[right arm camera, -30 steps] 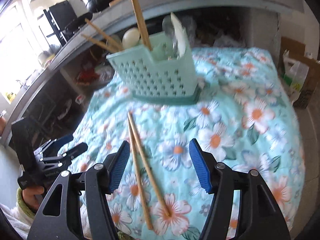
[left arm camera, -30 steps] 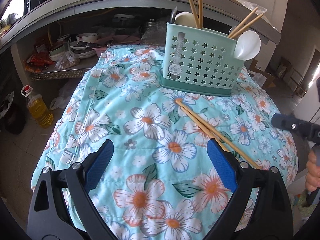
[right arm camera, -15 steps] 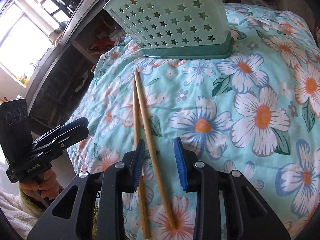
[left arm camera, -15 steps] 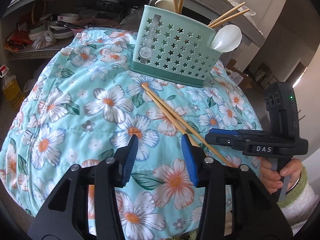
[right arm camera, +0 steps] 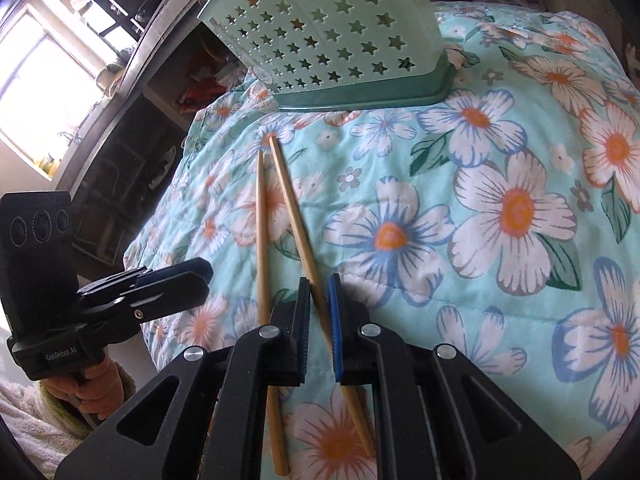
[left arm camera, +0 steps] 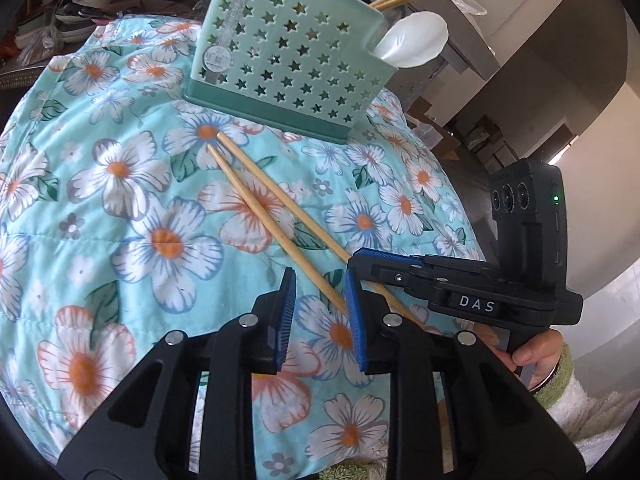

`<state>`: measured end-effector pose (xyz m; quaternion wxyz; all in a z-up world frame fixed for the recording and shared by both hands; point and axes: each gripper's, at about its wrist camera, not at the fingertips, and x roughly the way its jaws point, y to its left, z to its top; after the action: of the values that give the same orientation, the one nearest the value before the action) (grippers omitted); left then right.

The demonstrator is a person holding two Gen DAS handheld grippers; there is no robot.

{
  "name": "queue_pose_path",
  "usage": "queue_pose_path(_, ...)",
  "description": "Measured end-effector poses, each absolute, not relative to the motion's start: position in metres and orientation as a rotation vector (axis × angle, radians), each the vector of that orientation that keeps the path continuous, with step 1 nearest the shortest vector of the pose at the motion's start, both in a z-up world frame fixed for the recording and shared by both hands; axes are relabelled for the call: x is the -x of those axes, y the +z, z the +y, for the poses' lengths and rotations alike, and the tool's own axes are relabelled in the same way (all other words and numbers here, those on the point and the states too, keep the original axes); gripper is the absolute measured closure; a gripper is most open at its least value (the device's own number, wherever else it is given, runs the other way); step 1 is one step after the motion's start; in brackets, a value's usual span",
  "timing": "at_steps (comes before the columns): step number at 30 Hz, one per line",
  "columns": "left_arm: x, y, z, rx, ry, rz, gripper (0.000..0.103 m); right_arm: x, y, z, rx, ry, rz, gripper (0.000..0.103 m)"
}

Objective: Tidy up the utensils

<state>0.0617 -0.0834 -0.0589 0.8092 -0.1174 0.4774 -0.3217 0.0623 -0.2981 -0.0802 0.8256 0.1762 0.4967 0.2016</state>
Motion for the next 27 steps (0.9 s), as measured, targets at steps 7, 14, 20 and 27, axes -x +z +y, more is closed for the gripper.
queue_pose_path(7,-0.066,-0.073,-0.112,0.230,-0.704,1.080,0.080,-0.033,-0.080,-0.332,-0.432,0.278,1.030,0.093)
queue_pose_path(14,-0.067,-0.081,-0.135,0.129,-0.625,1.086,0.080,-0.017,-0.081,-0.338,-0.461,0.222,1.010,0.093)
queue_pose_path(20,-0.067,-0.082,-0.134,0.131,-0.605,1.070,0.087,-0.018,-0.077,-0.324,-0.397,0.184,1.004,0.093)
queue_pose_path(27,-0.058,-0.076,-0.102,0.131,-0.569,1.066,0.099,-0.013,-0.072,-0.322,-0.384,0.165,1.006,0.093)
